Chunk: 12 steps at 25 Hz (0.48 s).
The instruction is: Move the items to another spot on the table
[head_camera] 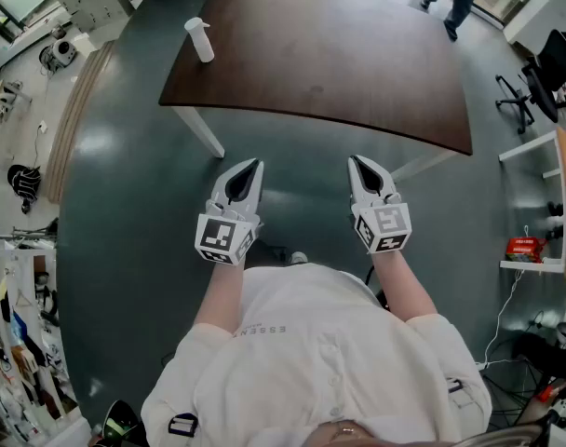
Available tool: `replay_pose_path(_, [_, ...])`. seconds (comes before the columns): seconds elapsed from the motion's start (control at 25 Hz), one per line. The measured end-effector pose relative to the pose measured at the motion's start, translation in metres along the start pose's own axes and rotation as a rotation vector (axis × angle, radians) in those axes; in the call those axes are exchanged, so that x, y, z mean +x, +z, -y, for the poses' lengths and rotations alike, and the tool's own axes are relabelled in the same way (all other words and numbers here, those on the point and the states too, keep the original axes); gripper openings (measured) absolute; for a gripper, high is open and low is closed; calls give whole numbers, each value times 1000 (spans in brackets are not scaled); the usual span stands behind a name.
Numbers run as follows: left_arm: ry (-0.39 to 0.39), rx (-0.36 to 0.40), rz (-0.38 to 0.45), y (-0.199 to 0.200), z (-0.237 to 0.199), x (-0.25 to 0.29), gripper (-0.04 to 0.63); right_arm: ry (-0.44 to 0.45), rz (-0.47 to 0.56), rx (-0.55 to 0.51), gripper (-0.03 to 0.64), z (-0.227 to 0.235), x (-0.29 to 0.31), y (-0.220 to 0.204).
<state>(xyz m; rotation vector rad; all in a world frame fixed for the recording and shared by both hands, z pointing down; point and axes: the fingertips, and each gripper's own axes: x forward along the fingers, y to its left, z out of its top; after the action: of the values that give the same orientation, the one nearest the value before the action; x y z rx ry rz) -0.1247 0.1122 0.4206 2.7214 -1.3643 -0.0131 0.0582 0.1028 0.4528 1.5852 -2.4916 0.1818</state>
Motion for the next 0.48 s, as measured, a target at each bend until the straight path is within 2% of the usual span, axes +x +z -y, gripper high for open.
replay_pose_path(0.48, [32,-3,0,1,-118,27,11,25,-13,26,-9,-32,114,16])
